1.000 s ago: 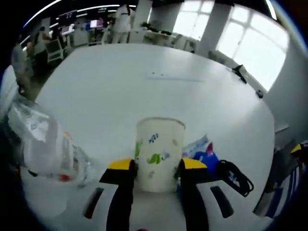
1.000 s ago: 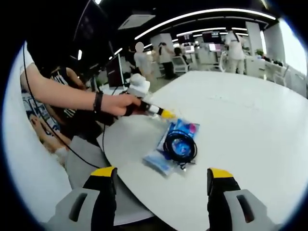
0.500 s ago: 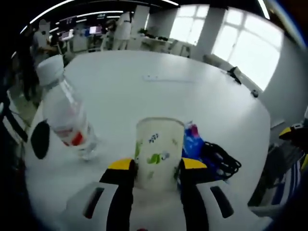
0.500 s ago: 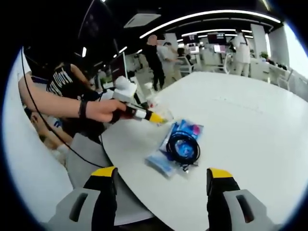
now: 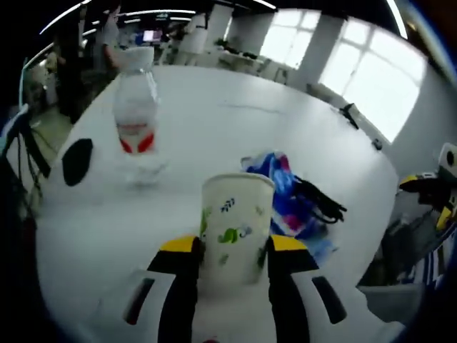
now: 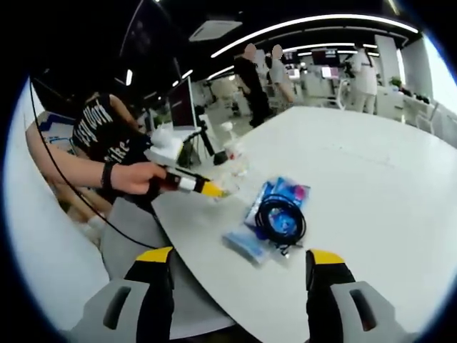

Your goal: Arrange the tabletop items into an orderly group along one side of the table until the central work area is clear of visible clutter.

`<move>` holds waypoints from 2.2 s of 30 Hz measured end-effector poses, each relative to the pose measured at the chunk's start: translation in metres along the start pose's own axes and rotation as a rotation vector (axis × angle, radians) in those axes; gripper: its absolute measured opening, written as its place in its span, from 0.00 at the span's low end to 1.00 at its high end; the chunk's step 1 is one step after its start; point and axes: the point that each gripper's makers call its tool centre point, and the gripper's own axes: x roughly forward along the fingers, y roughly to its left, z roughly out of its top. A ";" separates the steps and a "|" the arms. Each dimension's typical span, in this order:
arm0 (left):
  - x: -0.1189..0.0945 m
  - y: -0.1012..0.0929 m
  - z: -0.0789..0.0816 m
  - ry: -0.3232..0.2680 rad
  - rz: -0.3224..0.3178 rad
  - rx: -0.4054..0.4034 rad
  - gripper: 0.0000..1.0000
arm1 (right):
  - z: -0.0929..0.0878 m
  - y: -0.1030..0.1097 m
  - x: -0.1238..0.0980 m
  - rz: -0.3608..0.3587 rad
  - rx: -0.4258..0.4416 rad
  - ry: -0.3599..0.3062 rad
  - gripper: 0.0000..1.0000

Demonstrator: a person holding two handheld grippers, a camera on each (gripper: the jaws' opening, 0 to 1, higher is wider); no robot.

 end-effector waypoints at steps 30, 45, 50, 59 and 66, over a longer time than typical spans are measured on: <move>-0.054 -0.062 -0.008 -0.047 -0.137 0.182 0.37 | 0.026 0.025 0.018 0.093 0.023 -0.031 0.67; -0.053 -0.114 -0.002 -0.038 -0.253 0.387 0.37 | 0.056 0.054 0.045 0.188 0.070 -0.079 0.51; -0.055 -0.129 -0.003 -0.037 -0.281 0.432 0.37 | 0.060 0.057 0.047 0.203 0.076 -0.088 0.48; -0.062 -0.150 -0.006 -0.026 -0.309 0.570 0.37 | 0.054 0.063 0.048 0.225 0.113 -0.090 0.41; -0.069 -0.173 -0.011 -0.017 -0.350 0.659 0.37 | 0.044 0.075 0.052 0.259 0.141 -0.072 0.34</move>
